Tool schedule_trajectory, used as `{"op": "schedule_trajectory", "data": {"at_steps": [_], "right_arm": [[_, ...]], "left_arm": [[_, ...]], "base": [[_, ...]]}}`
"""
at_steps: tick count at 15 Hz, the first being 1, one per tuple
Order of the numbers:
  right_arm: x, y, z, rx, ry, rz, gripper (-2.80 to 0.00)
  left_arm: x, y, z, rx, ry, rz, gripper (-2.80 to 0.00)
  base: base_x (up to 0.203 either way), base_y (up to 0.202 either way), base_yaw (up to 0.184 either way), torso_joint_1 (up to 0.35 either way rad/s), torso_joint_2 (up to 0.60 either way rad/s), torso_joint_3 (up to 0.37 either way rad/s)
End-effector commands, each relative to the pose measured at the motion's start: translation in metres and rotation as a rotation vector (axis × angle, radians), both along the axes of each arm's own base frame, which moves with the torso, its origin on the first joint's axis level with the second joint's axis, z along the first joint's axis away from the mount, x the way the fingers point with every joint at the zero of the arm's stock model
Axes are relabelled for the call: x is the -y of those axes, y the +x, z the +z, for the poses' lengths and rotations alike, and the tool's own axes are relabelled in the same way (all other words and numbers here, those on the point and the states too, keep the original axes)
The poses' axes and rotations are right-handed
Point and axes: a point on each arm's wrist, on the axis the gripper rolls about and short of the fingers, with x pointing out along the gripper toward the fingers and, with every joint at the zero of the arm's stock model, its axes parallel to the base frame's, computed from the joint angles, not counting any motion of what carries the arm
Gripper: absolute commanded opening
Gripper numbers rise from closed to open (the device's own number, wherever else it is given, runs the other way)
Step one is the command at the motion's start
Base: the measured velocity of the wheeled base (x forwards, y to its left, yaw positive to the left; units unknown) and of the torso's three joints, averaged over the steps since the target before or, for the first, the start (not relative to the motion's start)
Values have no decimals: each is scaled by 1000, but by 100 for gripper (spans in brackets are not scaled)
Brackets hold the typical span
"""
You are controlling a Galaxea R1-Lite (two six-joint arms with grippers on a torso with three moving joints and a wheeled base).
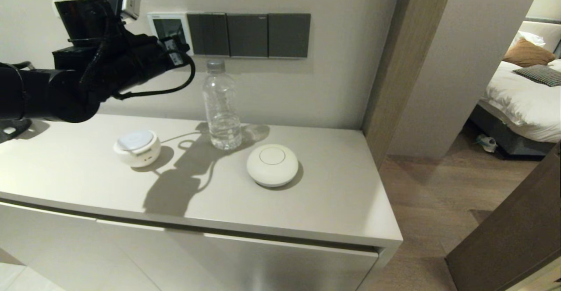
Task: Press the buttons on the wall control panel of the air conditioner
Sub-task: Turn on the central air conditioner
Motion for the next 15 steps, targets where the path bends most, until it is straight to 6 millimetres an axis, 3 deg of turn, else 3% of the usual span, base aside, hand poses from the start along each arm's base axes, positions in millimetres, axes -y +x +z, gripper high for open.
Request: {"op": "schedule_trajectory", "data": {"at_steps": [1,15], "right_arm": [[0,0,-1,-3,0,0,-280],[0,0,-1,-3,0,0,-280]], "left_arm": [[2,9,-9,-14,3,0,-280],[-5,20,-15,-25,10,52,-280]], "base": [[0,0,0,0,0,0],[0,0,0,0,0,0]]}}
